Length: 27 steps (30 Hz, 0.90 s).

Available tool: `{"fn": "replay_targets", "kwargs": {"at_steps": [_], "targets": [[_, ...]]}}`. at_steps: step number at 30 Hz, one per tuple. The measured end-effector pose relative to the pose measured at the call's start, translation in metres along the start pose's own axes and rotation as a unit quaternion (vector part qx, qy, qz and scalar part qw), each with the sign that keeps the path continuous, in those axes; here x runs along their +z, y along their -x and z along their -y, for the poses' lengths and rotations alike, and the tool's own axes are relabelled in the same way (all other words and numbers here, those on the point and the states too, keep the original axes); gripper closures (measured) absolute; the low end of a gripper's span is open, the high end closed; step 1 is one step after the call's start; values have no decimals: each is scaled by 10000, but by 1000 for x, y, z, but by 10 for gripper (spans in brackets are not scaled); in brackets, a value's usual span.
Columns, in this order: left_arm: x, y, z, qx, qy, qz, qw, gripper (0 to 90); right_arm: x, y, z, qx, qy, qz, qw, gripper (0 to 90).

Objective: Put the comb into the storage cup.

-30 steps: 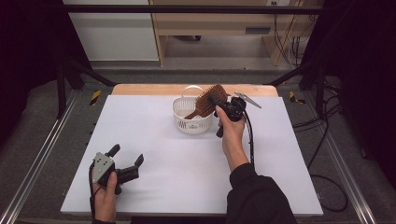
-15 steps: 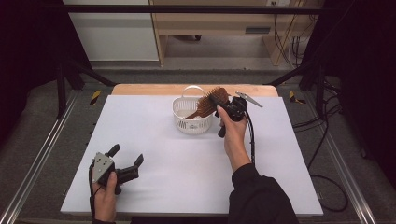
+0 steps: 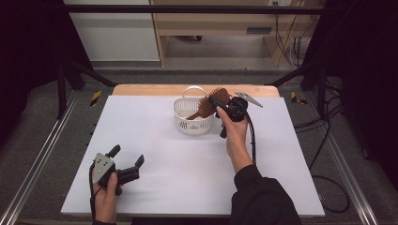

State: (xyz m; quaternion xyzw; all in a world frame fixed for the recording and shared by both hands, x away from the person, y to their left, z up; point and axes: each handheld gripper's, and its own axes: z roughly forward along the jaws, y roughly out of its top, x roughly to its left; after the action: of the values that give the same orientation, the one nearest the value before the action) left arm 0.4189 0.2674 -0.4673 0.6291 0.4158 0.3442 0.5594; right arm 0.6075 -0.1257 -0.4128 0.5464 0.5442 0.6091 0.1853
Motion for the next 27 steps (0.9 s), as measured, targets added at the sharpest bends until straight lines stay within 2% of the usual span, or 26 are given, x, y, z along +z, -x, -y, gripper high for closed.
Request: {"fn": "replay_targets", "kwargs": {"at_steps": [4,8,12,19,27], "targets": [[0,0,0,2,0,0,10000,22,-1,-2,0,-131,-11,87,9999,135],[0,0,0,1,-1,-5,10000,22,-3,-4,-2,-292,26,275,9992,100],[0,0,0,8,-6,-7,10000,22,-5,-5,-4,-455,47,370,9983,98],[0,0,0,5,-1,-9,10000,22,-11,-9,-9,-876,92,501,9949,102],[0,-1,0,7,-3,-20,10000,22,-16,-14,-11,-1156,109,548,9917,102]]}}
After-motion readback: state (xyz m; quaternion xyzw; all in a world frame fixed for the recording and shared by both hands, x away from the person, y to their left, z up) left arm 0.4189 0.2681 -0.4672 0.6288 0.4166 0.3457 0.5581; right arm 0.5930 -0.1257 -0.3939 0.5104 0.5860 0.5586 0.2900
